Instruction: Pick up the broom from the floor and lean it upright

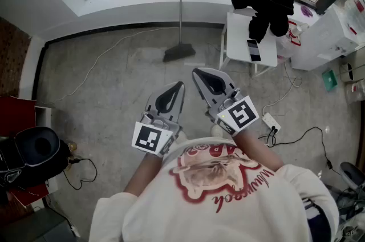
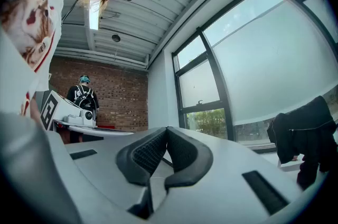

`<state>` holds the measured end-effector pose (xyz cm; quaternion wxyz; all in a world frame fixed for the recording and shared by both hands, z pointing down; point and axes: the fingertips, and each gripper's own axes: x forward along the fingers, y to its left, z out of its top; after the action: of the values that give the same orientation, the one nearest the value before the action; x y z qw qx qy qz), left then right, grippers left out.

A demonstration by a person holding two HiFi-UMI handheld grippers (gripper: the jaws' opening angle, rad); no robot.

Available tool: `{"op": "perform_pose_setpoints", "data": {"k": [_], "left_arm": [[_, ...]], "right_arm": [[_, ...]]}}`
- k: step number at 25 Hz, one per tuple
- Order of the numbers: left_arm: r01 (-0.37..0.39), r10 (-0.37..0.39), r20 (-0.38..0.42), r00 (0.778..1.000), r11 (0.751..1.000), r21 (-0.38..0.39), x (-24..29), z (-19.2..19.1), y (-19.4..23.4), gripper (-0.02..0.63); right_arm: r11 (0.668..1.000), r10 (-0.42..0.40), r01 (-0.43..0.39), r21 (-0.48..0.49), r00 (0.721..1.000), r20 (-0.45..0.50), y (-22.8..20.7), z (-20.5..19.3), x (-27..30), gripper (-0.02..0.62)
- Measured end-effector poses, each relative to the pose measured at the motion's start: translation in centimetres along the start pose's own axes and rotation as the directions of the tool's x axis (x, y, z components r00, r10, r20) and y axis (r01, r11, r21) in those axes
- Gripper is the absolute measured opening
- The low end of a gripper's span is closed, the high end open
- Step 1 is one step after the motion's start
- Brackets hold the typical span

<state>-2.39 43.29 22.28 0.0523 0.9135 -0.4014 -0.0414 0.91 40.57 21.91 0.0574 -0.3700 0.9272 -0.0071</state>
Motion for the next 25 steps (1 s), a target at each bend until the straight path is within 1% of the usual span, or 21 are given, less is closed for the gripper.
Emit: {"op": "perform_pose_setpoints", "data": {"k": [7,11,14,16,18,21,25], "left_arm": [[-0.003,0.003,0.000,1.000,1.000,0.017,-1.0,-0.1,1.0,0.021],[0.002,-0.002,-0.016,1.000,0.999,0.046,-1.7,-0.5,1.8,0.021],[0.003,-0.002,-0.016,1.000,0.999,0.041,-2.1,-0.5,2.3,0.021],[-0.002,0.003,-0.019,1.000,0.999,0.039,-2.4,-0.3,2.8,0.021],[-0.015,0.016,-0.020,1.000,0.999,0.032,-3.0,-0.1,3.6,0.021],[-0.022,0.022,-0.014,1.000,0.999,0.030,-4.1,0.0,4.6,0.021],[-0.008,0.009,-0.005,1.000,1.000,0.029,-5.2,0.1,5.3,0.021]], "right_arm": [[1.000,-0.003,0.003,-0.005,1.000,-0.002,0.9,-0.4,0.8,0.025],[1.000,-0.003,0.003,-0.006,1.000,-0.005,1.5,-0.5,1.5,0.025],[1.000,-0.008,0.008,-0.009,1.000,-0.004,1.7,-0.5,1.9,0.025],[1.000,-0.011,0.011,-0.025,1.000,-0.002,1.8,-0.3,2.2,0.025],[0.998,-0.012,0.011,-0.061,1.000,-0.006,2.1,-0.1,2.6,0.025],[0.995,-0.038,0.037,-0.096,0.999,0.000,2.3,0.2,2.9,0.025],[0.994,-0.098,0.099,-0.044,0.995,0.037,2.3,0.4,3.2,0.025]]}}
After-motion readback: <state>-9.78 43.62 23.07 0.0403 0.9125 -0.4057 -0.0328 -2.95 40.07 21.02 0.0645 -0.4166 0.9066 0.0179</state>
